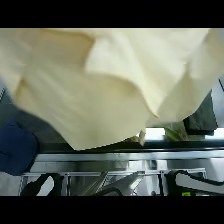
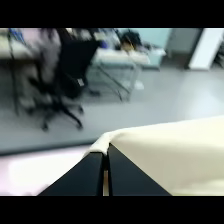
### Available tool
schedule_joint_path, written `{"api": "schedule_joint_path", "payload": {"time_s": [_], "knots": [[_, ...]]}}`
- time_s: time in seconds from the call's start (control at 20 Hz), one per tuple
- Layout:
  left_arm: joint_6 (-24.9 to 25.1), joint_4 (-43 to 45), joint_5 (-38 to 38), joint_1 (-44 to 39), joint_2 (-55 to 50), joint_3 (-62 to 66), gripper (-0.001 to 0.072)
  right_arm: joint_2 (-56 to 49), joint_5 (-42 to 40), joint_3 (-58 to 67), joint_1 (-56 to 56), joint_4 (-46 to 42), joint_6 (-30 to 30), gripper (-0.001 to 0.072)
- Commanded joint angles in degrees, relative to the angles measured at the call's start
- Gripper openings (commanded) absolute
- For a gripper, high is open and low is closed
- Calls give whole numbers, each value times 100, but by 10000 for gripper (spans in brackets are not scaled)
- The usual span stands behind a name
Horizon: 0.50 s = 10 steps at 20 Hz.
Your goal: Fold the shirts.
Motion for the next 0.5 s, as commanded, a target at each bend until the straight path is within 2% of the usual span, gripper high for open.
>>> {"api": "schedule_joint_path", "payload": {"time_s": [0.0, 0.15, 0.25, 0.3, 0.35, 0.4, 0.45], "knots": [[332, 243, 111, -1069, -1357, -643, 16, -1316, 184, -411, 778, -798, 251, 26], [330, 1182, 625, -1722, -3091, -282, 15, -2605, -459, -688, 1182, -1934, 457, 26], [212, 1305, 623, -1893, -4297, 457, 20, -3473, -898, -686, 1268, -2072, 715, 28], [-140, 1303, 522, -1919, -4760, 848, 279, -3781, -1005, -686, 1266, -2035, 848, 62], [-597, 1309, 328, -1910, -5158, 1255, 687, -4009, -1036, -686, 1257, -2031, 925, 193], [-857, 1316, 11, -1834, -5416, 1611, 673, -4118, -979, -686, 1231, -2061, 920, 274], [-1032, 1349, -376, -1711, -5587, 1950, 673, -4129, -850, -684, 1158, -2142, 922, 294]]}}
